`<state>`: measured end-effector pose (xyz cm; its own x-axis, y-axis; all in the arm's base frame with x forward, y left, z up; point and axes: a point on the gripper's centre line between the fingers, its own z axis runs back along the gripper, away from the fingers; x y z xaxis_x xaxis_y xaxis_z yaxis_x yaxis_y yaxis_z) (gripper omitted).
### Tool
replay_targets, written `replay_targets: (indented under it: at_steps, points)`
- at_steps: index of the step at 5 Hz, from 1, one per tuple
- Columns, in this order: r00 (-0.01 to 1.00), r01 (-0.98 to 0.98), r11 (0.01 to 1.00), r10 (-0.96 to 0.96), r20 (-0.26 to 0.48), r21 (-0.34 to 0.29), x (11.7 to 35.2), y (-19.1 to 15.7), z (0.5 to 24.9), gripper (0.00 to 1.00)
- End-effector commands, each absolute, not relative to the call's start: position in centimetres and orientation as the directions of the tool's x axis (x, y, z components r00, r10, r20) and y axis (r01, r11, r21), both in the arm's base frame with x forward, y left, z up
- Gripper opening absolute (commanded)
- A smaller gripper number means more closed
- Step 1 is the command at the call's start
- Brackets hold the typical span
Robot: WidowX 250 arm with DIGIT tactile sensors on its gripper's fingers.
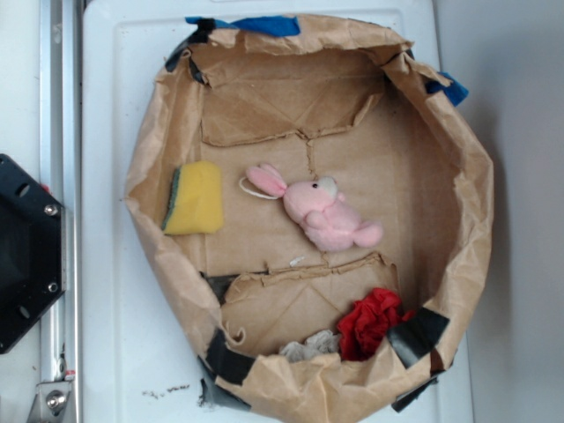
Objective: Grab the green sponge.
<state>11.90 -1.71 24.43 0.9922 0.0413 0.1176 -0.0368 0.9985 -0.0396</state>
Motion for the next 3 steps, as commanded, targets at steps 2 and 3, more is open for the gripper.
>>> replay_targets:
  at_steps: [2,3]
  points:
    - [0.989,-0.085,0.996,0.085,0.12,-0.005,14.5,-1.8,23.3,1.0]
    - [0.982,-0.124,0.992,0.123,0.142,0.002,16.9,-2.1,22.9,1.0]
